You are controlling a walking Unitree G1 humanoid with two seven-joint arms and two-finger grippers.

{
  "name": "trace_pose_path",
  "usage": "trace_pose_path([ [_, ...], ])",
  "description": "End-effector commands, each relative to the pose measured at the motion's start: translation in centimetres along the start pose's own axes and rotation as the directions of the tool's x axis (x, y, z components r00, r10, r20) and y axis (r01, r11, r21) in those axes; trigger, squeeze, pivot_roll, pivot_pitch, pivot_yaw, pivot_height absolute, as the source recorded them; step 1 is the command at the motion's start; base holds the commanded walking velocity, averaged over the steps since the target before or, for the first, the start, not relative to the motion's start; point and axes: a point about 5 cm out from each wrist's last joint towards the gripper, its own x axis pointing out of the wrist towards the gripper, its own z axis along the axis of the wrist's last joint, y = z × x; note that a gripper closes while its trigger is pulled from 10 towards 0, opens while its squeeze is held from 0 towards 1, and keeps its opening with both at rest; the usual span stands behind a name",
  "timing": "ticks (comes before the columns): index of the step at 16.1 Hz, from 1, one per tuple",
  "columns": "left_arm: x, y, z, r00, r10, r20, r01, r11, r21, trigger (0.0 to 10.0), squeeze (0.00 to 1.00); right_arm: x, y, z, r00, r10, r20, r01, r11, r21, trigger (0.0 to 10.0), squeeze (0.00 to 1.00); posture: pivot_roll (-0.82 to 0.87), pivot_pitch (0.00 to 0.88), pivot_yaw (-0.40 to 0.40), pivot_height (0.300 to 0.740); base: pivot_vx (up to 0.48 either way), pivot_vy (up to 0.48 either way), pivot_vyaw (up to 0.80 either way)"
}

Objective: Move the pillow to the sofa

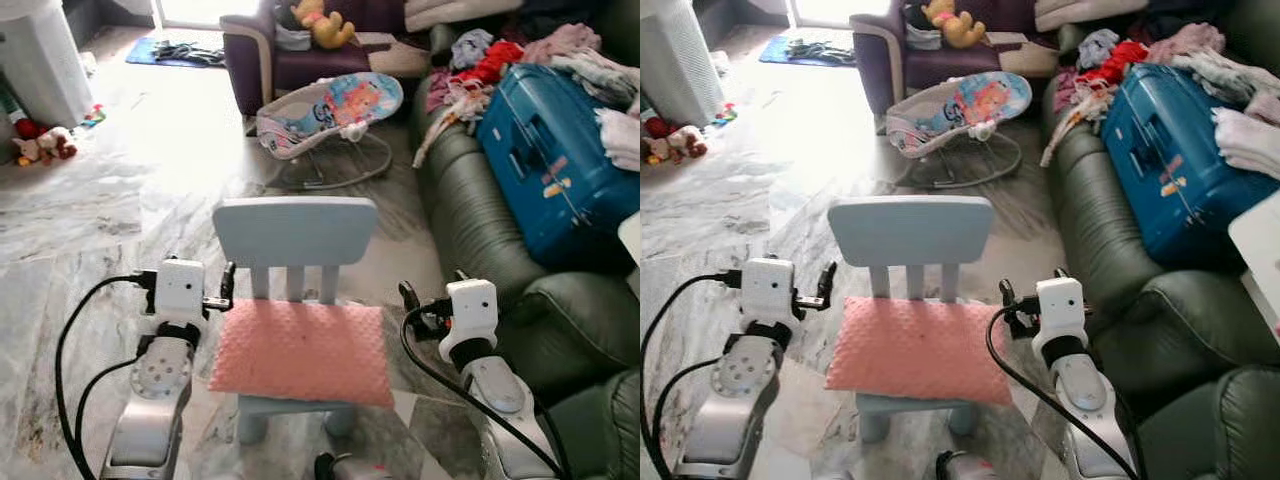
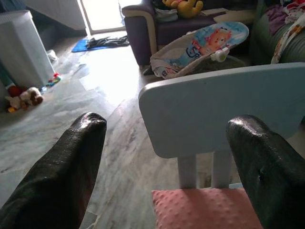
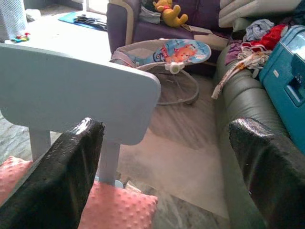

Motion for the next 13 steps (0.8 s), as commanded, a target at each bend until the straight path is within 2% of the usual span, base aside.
trace_pose_path([
  [1,-0.2,-0.2,0.0,1.000,-0.004,0.000,0.004,1.000,-0.003,10.0,0.00,-0.2,-0.3,-0.3,1.000,-0.009,-0.014,0.009,1.000,0.001,10.0,0.00,0.03,0.015,-0.034,0.740,0.000,0.000,-0.80],
  [4,0.0,-0.4,0.0,1.000,-0.015,-0.002,0.015,1.000,-0.022,10.0,0.00,-0.2,-0.3,-0.3,1.000,-0.012,-0.011,0.012,1.000,0.006,10.0,0.00,0.03,0.011,-0.033,0.740,0.000,0.000,-0.80],
  [6,-0.1,-0.3,-0.1,1.000,-0.021,-0.009,0.021,1.000,-0.008,10.0,0.00,-0.2,-0.3,-0.1,1.000,-0.013,0.006,0.012,1.000,0.024,10.0,0.00,0.03,0.013,-0.032,0.740,0.000,0.000,0.00],
  [8,-0.5,0.2,-0.6,1.000,-0.012,-0.021,0.013,0.999,0.047,10.0,0.00,-0.4,-0.2,0.1,1.000,-0.007,0.010,0.006,0.998,0.055,10.0,0.00,0.03,0.013,-0.032,0.740,0.000,0.000,0.00],
  [13,-1.3,1.7,-0.3,0.994,0.108,-0.011,-0.106,0.986,0.131,10.0,0.00,-0.9,-0.2,-0.1,1.000,0.007,0.003,-0.007,0.997,0.080,10.0,0.00,0.04,0.033,-0.035,0.740,0.000,0.000,0.00],
])
